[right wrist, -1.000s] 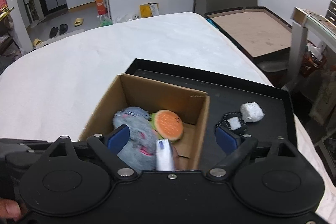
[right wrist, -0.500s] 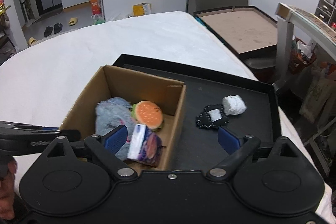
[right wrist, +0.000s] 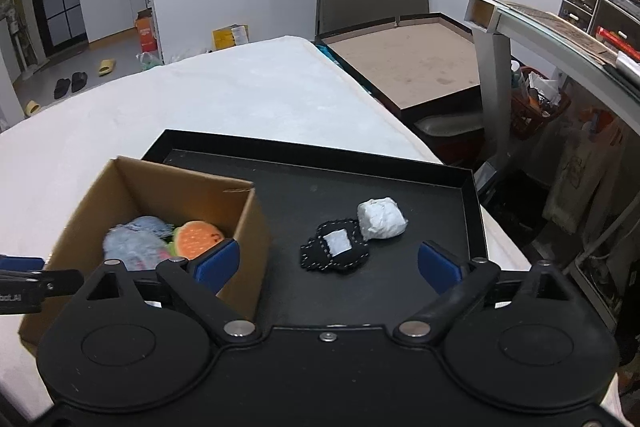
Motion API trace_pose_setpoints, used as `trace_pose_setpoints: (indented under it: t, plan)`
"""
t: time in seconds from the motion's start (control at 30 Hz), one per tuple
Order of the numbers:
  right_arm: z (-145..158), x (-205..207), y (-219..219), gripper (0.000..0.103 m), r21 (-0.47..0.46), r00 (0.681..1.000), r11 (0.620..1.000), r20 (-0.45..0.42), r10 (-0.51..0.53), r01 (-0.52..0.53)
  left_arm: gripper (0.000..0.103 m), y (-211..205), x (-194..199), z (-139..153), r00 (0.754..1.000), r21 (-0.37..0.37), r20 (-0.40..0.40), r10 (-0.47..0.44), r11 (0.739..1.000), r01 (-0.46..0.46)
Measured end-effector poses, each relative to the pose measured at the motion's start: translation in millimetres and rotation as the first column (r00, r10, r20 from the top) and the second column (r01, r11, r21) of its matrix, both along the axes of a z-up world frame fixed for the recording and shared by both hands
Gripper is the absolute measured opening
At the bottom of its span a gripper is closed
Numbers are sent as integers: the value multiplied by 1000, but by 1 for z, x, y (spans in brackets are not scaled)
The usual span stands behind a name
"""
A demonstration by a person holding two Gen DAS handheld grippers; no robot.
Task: Organize soft objects
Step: 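Move the right gripper to the crumpled white paper ball and grasp it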
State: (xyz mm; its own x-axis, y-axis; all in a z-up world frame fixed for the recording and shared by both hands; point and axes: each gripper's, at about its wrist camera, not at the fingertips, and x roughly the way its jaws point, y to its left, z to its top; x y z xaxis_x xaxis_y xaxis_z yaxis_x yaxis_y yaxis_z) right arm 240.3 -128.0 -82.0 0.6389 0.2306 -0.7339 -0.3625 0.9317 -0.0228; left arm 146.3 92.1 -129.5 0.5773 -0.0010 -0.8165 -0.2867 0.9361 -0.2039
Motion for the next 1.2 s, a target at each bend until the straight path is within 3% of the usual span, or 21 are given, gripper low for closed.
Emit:
trace_pose_setpoints:
  t: [0.27,0.67,0.77,0.83,1.2]
  plan:
    - [-14,28,-12,96,-9,1000,1000,21,1,-1,71,-8,10,-2,1000,47,-25,19,999,-18]
    - [-56,73,-40,94,56,999,998,5,-39,38,71,-26,33,-5,997,127,-53,49,991,-42]
    - [-77,82,-50,84,82,998,995,-37,-51,54,71,-32,37,-7,996,145,-67,61,988,-51]
    - [-86,87,-54,83,85,997,994,-51,-61,65,71,-35,40,-8,995,161,-76,59,986,-46]
    - [-103,101,-60,82,161,997,986,-68,-29,39,71,-45,70,0,992,224,-66,103,971,-86]
